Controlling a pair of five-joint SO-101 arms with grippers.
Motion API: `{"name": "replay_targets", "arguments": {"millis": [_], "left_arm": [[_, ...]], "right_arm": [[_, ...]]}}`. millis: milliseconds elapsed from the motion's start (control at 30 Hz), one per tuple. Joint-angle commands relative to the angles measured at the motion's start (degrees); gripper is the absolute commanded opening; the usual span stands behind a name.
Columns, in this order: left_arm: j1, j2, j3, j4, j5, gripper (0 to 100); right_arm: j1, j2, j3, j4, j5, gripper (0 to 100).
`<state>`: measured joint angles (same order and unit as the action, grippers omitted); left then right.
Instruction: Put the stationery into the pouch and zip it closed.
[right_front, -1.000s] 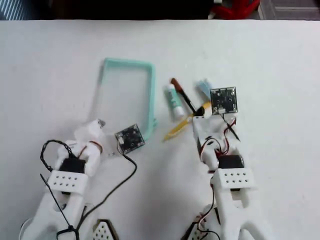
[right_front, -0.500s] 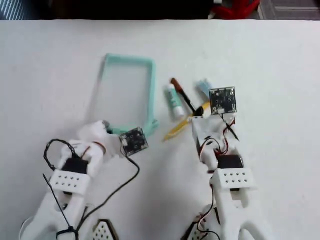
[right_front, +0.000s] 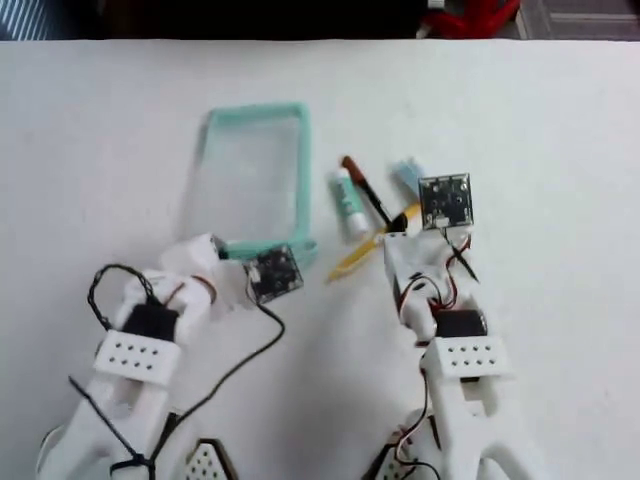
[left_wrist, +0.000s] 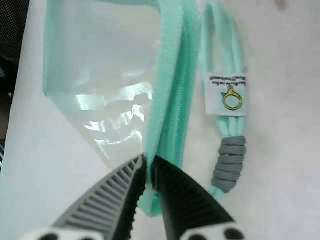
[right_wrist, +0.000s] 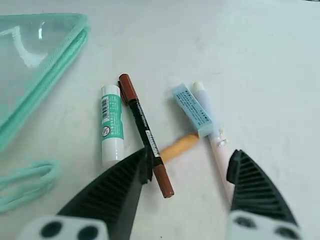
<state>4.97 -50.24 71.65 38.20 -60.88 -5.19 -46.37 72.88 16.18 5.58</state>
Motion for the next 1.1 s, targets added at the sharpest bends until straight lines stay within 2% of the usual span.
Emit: {"name": "replay_targets", "arguments": {"millis": [0,367,567,633,900,1000,1067], "left_arm": [[0.7,-0.7,-11.0,8.6,3.4,2],[3.7,-8.2,-43.6,38.2,3.6,2],[3.6,-2.1,-58.1,46.0,4.0,2],[3.6,1.1,-63.8,47.1,6.2,2],[3.6,20.7,-83.3,57.8,8.2,2],[6.2,24.2,-93.2,64.0,12.7,2],[7.1,25.5,-97.1,64.1,16.0,2]], "right_arm": [[-0.3,0.1,-0.4,-1.2,-0.4,24.8],[0.0,0.0,-0.4,-1.2,-0.4,24.8],[-0.2,-0.4,-0.4,-1.0,-0.3,24.8],[-0.1,-0.5,-0.4,-1.0,-0.3,24.8],[-0.4,-0.5,-0.4,-1.1,-0.3,24.8],[-0.4,0.0,-0.4,-1.2,-0.3,24.8],[-0.4,0.0,-0.4,-1.2,-0.3,24.8]]}}
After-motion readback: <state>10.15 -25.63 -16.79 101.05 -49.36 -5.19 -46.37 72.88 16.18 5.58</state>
